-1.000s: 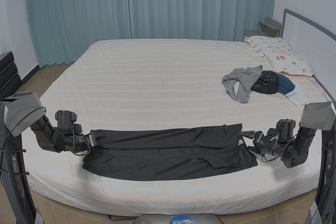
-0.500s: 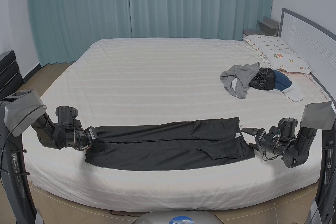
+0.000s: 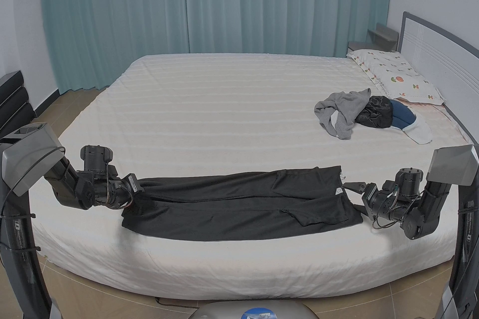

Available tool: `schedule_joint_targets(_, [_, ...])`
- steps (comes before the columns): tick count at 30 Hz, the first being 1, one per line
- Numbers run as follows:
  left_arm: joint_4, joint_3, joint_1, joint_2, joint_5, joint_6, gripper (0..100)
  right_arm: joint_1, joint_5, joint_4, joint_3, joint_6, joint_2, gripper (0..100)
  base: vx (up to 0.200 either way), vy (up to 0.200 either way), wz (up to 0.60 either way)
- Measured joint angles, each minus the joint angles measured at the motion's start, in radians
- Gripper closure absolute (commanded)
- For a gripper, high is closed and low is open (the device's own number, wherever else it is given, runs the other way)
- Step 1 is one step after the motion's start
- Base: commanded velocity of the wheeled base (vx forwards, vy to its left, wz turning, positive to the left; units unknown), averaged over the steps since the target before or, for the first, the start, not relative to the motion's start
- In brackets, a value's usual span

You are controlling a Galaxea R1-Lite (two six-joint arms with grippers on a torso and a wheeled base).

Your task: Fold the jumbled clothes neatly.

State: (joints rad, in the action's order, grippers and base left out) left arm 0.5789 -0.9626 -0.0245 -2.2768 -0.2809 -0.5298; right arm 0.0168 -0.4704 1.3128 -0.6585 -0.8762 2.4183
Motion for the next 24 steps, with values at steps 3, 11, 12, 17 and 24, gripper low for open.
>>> schedule_joint_targets(3, [-0.007, 0.001, 0.012, 0.021, 0.015, -0.024, 100, 0.002, 0.0, 0.0, -0.001, -0.002, 0.0, 0, 0.0, -0.2, 0.0])
schedule_joint_targets(11, [-0.012, -0.005, 0.075, 0.059, 0.127, -0.054, 100, 0.002, 0.0, 0.002, 0.0, -0.003, 0.0, 0, 0.0, -0.2, 0.0])
schedule_joint_targets(12, [-0.013, -0.007, 0.087, 0.064, 0.14, -0.06, 100, 0.002, 0.0, 0.001, 0.0, -0.003, 0.0, 0, 0.0, -0.2, 0.0])
schedule_joint_targets(17, [-0.077, -0.022, 0.145, 0.1, 0.161, -0.069, 100, 0.001, 0.0, 0.001, 0.001, -0.002, 0.0, 0, 0.0, -0.2, 0.0])
schedule_joint_targets(24, [-0.263, -0.106, 0.22, 0.148, 0.183, -0.094, 100, 0.001, 0.0, 0.001, 0.002, -0.002, 0.0, 0, 0.0, -0.2, 0.0])
